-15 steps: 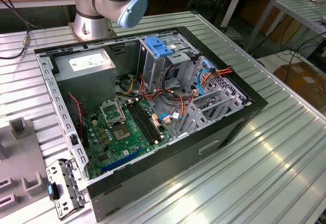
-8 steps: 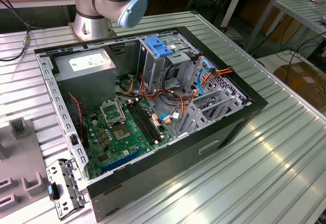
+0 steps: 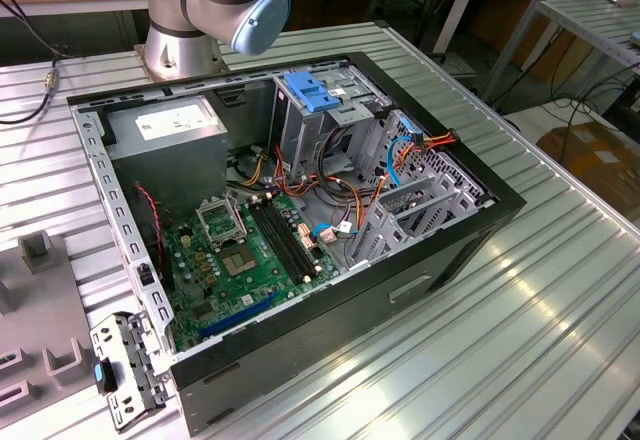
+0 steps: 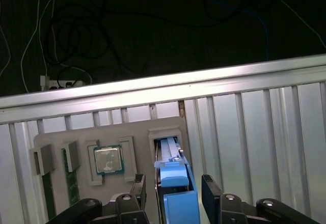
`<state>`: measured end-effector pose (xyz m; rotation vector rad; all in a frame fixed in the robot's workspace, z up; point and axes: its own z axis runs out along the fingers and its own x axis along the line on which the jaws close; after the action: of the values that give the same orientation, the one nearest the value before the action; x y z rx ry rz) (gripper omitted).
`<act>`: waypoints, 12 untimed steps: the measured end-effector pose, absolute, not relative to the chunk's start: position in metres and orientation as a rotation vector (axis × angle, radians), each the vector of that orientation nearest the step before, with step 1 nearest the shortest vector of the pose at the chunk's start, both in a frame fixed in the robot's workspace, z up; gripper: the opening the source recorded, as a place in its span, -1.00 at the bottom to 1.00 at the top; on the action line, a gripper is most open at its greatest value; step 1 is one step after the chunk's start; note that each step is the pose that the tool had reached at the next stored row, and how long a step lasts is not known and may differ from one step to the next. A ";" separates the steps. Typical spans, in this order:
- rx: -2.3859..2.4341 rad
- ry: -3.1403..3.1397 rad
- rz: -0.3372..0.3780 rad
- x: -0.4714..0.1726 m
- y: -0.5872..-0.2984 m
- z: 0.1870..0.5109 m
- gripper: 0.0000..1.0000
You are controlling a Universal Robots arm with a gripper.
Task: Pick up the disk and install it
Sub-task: 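Pick up the disk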
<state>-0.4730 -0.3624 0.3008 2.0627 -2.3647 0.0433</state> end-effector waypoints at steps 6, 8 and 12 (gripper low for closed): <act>2.063 -2.365 0.043 -0.473 -0.360 0.301 0.11; 2.063 -2.365 0.043 -0.473 -0.360 0.301 0.11; 2.063 -2.365 0.042 -0.473 -0.360 0.300 0.11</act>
<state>-0.4729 -0.3595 0.3002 2.0628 -2.3650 0.0423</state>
